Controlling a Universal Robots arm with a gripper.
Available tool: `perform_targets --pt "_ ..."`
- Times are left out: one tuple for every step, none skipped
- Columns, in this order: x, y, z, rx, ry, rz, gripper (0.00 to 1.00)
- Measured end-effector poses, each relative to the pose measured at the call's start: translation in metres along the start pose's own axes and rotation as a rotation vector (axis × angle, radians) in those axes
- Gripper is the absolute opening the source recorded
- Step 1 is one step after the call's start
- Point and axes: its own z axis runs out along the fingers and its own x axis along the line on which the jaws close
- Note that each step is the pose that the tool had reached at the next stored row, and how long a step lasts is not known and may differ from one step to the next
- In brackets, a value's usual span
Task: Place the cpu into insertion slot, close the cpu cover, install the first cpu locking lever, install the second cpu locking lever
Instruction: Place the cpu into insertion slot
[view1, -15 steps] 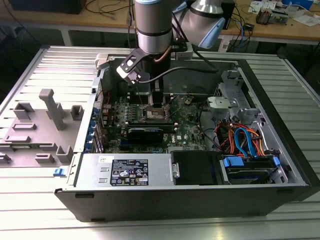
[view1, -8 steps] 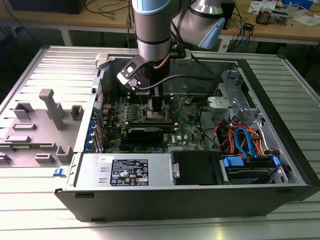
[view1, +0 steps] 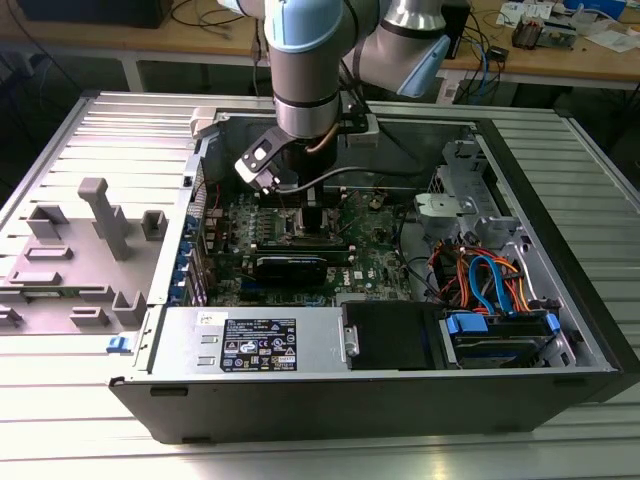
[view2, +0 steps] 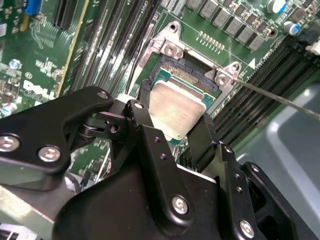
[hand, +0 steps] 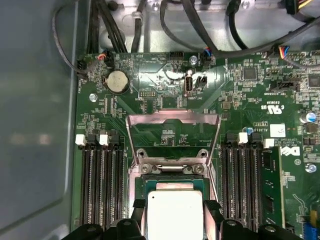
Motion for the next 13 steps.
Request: perform_targets --pt "-0.0001 -0.0006 0.0037 0.0001 -0.0001 0.0 0.54" --pt "-0.0002 -0.0008 0.0057 0.0003 -0.0004 0.001 0.54" --pt "-0.0002 -0.0009 0.0069 0.0002 -0.0006 0.002 0.54" --pt "-0.0002 -0.001 0.0071 0.0004 -0.0009 0.002 0.54" --pt "-0.0002 -0.001 0.0071 0.0004 -0.0009 0.002 0.54" --pt "-0.0002 -0.001 0.0071 0.0004 -0.0009 0.002 0.54" --pt "-0.0002 -0.001 0.0081 0.0003 -0.0007 0.002 0.54" --pt "-0.0002 -0.0011 0.0088 0.0003 -0.0007 0.002 0.54" --pt "-0.0002 -0.0011 0.0088 0.0003 -0.0007 0.002 0.54" --pt "-0.0002 -0.0011 0.0089 0.0003 -0.0008 0.002 0.54" --pt "-0.0002 -0.0011 0.0089 0.0003 -0.0008 0.002 0.54" --pt "-0.0002 -0.0011 0.0089 0.0003 -0.0007 0.002 0.54" --pt "-0.0002 -0.0011 0.0089 0.0002 -0.0009 0.002 0.54"
